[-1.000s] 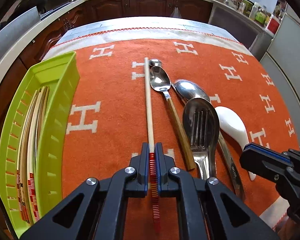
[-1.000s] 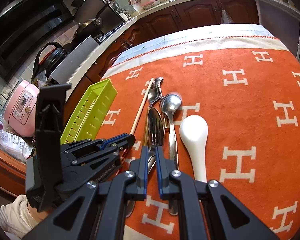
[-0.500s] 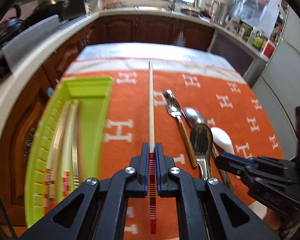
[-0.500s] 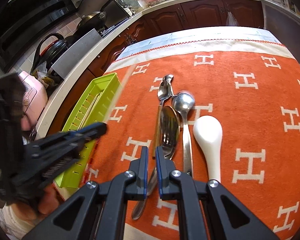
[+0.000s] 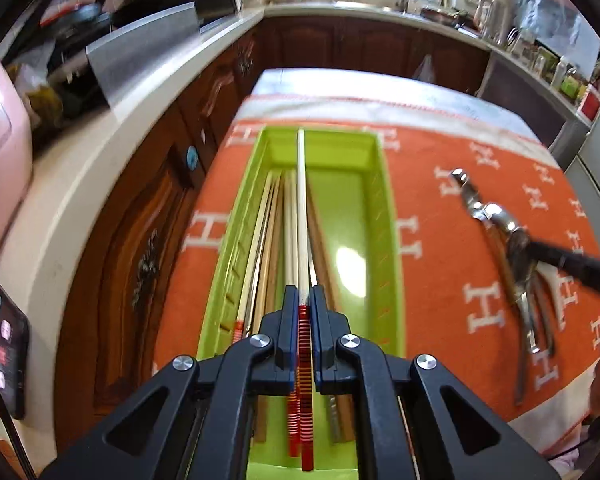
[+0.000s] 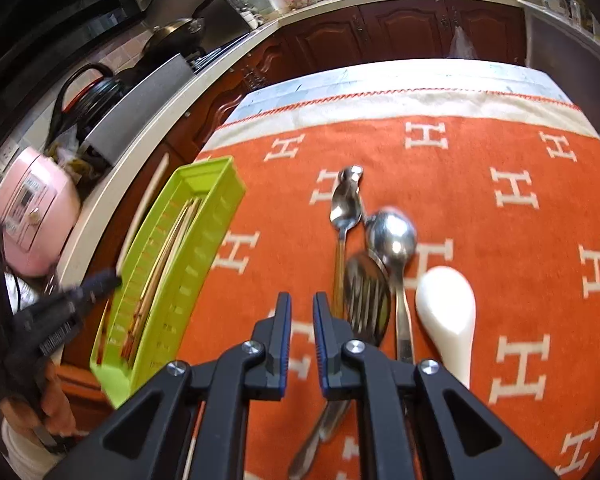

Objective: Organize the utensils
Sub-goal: 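Carry the striped chopstick into the green tray and open the left tool, then grasp a wooden-handled steel spoon with the right tool and lift it, then carry the wooden-handled spoon over the green tray and open the right tool, then move the open left tool to the steel fork and close on it, then hold the fork with the left tool while the right tool grasps the large steel spoon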

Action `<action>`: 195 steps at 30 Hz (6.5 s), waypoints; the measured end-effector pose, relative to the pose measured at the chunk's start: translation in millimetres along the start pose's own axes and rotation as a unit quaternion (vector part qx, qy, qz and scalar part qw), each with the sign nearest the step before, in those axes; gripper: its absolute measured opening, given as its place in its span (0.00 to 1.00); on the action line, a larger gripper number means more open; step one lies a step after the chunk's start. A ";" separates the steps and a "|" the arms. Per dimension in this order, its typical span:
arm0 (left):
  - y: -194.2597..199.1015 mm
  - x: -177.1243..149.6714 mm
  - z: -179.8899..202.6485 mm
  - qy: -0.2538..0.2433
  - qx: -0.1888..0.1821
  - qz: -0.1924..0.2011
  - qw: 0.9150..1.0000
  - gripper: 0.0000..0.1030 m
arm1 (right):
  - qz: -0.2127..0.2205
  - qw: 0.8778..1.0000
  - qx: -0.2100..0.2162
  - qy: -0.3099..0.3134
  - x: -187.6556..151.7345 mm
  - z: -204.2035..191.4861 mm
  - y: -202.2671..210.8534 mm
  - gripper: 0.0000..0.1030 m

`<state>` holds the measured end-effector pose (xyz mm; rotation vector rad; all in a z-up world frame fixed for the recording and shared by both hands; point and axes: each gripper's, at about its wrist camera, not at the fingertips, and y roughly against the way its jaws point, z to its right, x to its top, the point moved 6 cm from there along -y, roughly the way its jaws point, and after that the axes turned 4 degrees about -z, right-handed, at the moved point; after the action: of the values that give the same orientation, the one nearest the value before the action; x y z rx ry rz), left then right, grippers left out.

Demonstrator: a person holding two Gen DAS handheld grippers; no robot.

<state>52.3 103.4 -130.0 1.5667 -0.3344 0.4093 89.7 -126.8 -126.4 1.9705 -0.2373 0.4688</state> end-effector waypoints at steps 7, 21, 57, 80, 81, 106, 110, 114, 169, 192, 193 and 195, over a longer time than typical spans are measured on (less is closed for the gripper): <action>-11.5 -7.5 -9.1 0.017 -0.012 -0.006 1.000 0.34 | -0.024 0.998 -0.054 -0.011 26.9 2.2 -22.6 0.10; -7.7 -2.2 -15.6 0.046 -0.043 0.015 0.998 0.37 | -0.096 0.984 -0.147 0.008 37.7 2.8 -64.1 0.10; -10.2 -7.1 -8.7 0.046 -0.033 0.011 0.998 0.38 | -0.056 0.998 0.037 -0.021 22.8 -58.2 -25.8 0.06; 1.9 9.1 -46.4 0.079 0.004 0.038 0.996 0.48 | -0.083 0.994 0.022 -0.064 58.3 -115.3 -95.8 0.09; 1.3 10.1 -47.5 0.080 0.003 0.039 0.996 0.48 | -0.085 0.994 0.019 -0.066 58.0 -114.5 -96.7 0.09; 17.7 5.2 -5.1 0.047 -0.037 0.038 0.997 0.53 | -0.037 0.999 0.010 -0.006 35.4 -86.8 -31.6 0.09; 26.5 2.9 17.7 0.027 -0.054 0.040 0.997 0.56 | -0.027 0.999 0.019 0.001 25.2 -75.7 -9.3 0.09; 36.8 0.3 47.5 0.005 -0.079 0.040 0.996 0.57 | -0.013 1.000 0.018 0.003 14.5 -56.7 15.0 0.09; -54.9 0.5 185.9 -0.076 -0.181 -0.042 0.980 0.03 | 0.003 0.999 0.039 -0.022 -33.4 66.0 19.1 0.09; -64.7 -3.1 203.3 -0.073 -0.294 -0.072 0.950 0.19 | -0.006 1.000 0.011 0.012 -31.4 60.5 -4.5 0.07; -64.5 -3.5 203.9 -0.075 -0.295 -0.071 0.950 0.19 | -0.006 1.000 0.011 0.013 -32.2 60.5 -3.9 0.07; -63.9 -4.0 203.9 -0.080 -0.297 -0.069 0.949 0.20 | -0.007 1.000 0.012 0.012 -33.2 60.4 -3.4 0.07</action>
<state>88.5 -97.9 -192.0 1.0226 -0.4232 0.0553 74.1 -181.1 -165.9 1.9877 -0.2044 0.4884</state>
